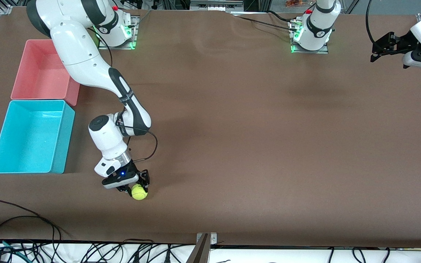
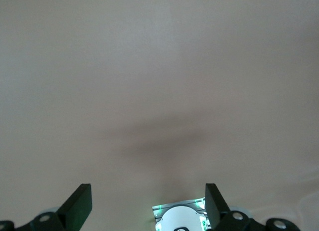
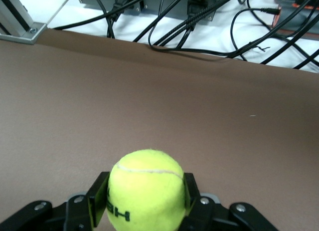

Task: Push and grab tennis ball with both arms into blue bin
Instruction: 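Close the right gripper on the tennis ball and lift it, then carry the tennis ball with the right gripper over the cyan bin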

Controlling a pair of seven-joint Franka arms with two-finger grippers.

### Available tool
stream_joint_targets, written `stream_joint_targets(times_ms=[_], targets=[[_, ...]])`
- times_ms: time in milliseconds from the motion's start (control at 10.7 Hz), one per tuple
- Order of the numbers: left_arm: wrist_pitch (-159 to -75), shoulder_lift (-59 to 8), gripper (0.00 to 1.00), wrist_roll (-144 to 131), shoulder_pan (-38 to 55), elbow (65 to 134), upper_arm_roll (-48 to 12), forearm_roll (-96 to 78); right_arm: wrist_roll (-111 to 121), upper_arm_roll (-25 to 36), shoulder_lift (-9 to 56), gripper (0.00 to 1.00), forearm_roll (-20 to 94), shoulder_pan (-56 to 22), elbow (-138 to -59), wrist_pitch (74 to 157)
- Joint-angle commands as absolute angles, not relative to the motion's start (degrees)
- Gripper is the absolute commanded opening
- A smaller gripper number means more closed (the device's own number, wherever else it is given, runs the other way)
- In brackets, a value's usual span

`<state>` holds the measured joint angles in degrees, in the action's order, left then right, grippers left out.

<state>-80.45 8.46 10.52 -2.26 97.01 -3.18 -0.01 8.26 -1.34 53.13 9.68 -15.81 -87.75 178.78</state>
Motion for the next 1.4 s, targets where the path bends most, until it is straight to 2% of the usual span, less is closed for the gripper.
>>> stream_joint_targets(times_ms=[0,93,374,841,1308], targets=[[-79.2,7.6,1.00,10.0,-1.9,94.9,-3.4,1.5,8.9,0.1,48.6,0.00,6.9,-15.4,-86.5,166.5],[-79.2,7.6,1.00,10.0,-1.9,94.9,-3.5,1.5,8.9,0.4,47.2,0.00,6.9,-15.4,-85.4,161.3],[-79.2,7.5,1.00,10.0,-1.8,93.5,-4.2,1.2,10.2,2.9,44.9,0.00,6.8,-15.2,-85.4,155.4],[-79.2,7.4,1.00,10.3,-1.7,93.5,-4.2,1.3,13.9,9.4,36.2,0.00,6.9,-15.3,-85.3,130.8],[-79.2,7.4,1.00,10.1,-1.6,93.5,-4.3,1.3,23.9,18.4,34.0,0.00,7.0,-15.3,-85.3,112.7]])
